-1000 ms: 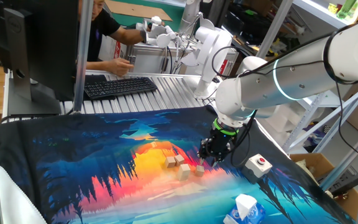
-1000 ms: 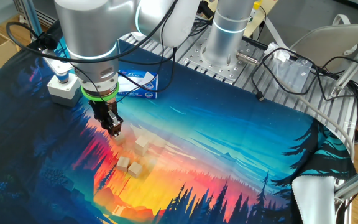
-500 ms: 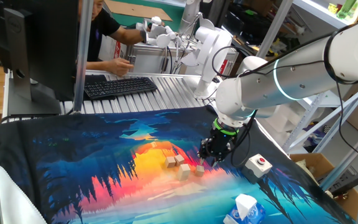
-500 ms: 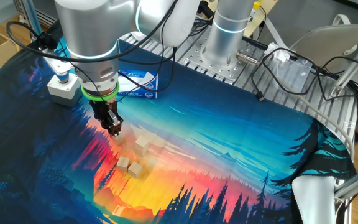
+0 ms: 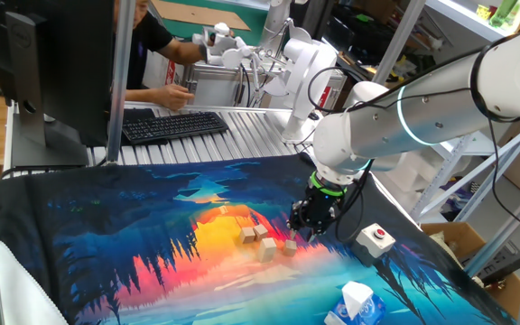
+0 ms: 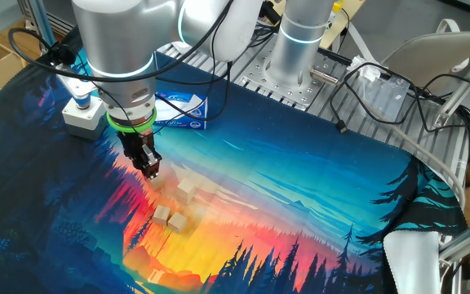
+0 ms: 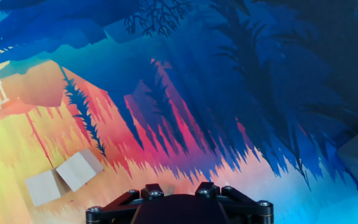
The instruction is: Stack the blocks in a vertical line of five
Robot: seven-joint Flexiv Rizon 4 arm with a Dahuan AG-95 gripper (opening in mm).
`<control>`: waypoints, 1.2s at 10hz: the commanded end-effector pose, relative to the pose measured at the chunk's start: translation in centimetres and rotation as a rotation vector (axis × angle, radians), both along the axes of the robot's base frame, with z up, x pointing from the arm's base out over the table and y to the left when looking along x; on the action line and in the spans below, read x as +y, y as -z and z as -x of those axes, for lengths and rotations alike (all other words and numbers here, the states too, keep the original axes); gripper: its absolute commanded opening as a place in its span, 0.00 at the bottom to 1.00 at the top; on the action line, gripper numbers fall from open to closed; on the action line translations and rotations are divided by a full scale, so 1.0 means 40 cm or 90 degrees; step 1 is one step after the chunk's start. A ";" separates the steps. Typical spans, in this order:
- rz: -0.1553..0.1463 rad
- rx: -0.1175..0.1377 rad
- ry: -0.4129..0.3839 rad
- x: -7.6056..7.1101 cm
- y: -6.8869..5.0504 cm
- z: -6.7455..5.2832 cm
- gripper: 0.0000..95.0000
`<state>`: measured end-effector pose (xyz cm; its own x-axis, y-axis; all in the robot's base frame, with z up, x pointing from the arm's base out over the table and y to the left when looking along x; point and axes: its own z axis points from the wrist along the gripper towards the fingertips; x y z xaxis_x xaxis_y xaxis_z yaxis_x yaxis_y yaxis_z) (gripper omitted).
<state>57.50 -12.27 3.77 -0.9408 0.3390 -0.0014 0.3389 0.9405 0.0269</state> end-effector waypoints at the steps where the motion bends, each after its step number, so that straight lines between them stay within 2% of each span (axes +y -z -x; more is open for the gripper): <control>1: 0.000 0.000 0.000 0.000 0.000 0.000 0.40; 3: 0.000 0.000 0.000 0.000 0.000 0.000 0.40; 4: 0.037 -0.005 0.077 0.183 0.034 0.045 0.60; 5: 0.039 -0.008 0.081 0.205 0.041 0.062 0.60; 6: 0.039 -0.008 0.070 0.210 0.049 0.083 0.60; 8: 0.038 -0.012 0.071 0.209 0.055 0.096 0.60; 10: 0.038 -0.008 0.067 0.194 0.052 0.091 0.60; 12: 0.033 0.008 0.027 0.139 0.015 0.066 0.60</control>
<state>54.64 -6.71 2.98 -0.9028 0.4285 -0.0357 0.4297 0.9022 -0.0379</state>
